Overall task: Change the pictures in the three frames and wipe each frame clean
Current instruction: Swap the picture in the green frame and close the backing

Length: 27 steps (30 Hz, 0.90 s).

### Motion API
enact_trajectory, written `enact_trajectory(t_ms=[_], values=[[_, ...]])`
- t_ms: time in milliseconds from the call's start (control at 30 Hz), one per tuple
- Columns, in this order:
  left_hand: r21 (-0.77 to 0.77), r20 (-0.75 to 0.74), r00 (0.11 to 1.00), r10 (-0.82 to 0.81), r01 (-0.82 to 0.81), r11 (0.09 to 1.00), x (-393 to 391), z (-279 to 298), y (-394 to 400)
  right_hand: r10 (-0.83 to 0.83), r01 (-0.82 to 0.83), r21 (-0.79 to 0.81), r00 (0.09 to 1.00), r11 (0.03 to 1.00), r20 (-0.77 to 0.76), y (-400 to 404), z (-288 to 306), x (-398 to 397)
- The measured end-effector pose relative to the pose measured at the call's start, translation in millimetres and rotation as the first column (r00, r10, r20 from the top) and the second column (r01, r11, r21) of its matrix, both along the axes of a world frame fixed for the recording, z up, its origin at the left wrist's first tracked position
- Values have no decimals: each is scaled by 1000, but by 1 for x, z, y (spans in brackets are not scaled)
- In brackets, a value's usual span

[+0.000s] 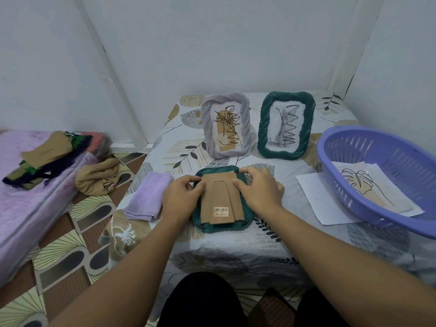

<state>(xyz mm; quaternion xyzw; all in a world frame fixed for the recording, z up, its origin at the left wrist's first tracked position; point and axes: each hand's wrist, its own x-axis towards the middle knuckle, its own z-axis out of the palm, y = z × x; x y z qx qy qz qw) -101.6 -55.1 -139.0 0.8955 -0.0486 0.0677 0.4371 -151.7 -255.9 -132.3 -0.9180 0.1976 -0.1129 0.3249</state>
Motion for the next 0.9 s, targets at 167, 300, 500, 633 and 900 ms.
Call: enact_trajectory(t_ms=[167,300,500,633,900], values=[[-104,-51,995,-88,83,991,-1,23,16,353,-326,-175,924,929,150,15,12,-21],[0,-139,954,-265,267,964,-18,42,40,539,-521,-225,842,823,20,15,11,-26],[156,-227,890,-396,434,887,-51,42,53,503,-496,-199,864,845,-17,14,7,-26],[213,-210,904,-374,415,884,-60,41,47,476,-470,-178,880,864,-15,16,6,-29],[236,-197,937,-289,332,913,-68,37,43,468,-470,-173,882,865,-53,16,12,-28]])
